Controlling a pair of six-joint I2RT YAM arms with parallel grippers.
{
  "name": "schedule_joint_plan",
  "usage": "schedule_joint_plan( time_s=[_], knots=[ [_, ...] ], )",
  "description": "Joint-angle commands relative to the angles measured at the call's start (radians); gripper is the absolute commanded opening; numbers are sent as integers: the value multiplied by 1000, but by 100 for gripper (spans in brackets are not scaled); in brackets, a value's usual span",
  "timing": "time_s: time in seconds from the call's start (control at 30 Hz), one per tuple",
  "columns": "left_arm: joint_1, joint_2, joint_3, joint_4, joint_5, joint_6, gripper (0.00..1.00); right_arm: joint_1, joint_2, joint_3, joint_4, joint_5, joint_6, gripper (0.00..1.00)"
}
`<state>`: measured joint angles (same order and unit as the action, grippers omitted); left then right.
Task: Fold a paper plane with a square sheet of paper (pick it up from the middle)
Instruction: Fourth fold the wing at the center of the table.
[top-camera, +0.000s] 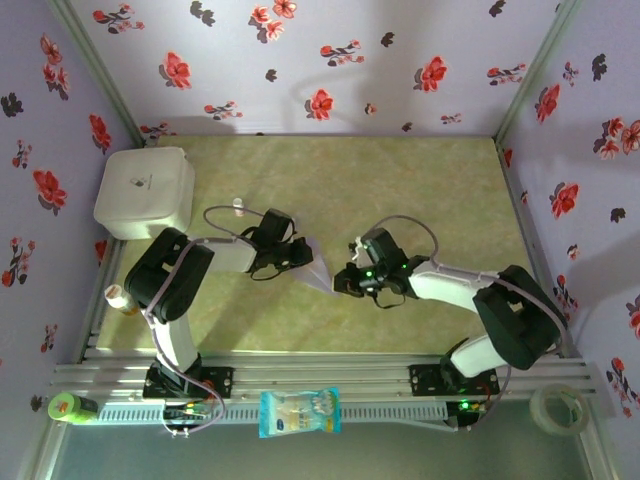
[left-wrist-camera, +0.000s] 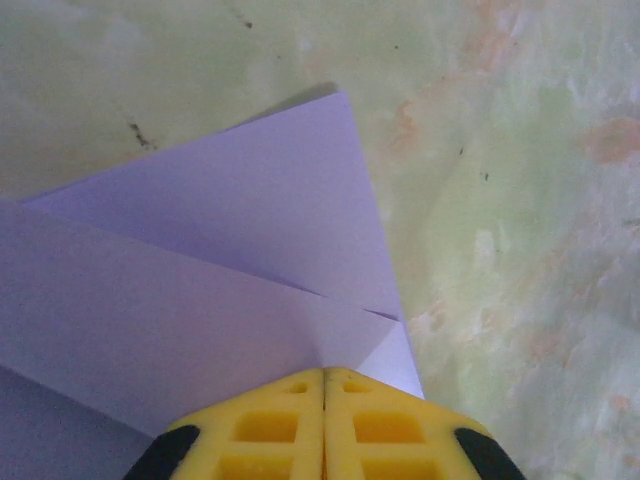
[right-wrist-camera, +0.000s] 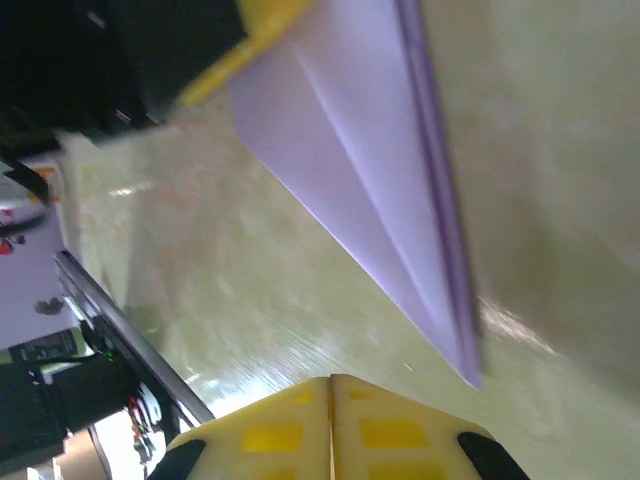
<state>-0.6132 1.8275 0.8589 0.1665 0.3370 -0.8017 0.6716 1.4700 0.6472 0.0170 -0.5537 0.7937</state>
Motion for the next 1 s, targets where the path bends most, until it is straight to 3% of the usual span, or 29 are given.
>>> schedule_joint_plan(
  time_s=[0.0,0.13,0.33,0.77,0.97],
  knots=[
    [0,12,-55,-71,-47,-30,7,-7,57,39,28,13,52,9],
    [-5,8,-67,-55,-47,-44,7,-6,153,66,130,-35,115,9],
    [-5,8,-59,-61,-49,-39,8,-10,222,61,157,-10,122,9],
    [-5,10,-33,-87,-47,-18,8,-21,279,91,91,10,60,9],
    [0,-8,14,-145,-49,31,9,-22,280,4,79,43,45,4]
  ],
)
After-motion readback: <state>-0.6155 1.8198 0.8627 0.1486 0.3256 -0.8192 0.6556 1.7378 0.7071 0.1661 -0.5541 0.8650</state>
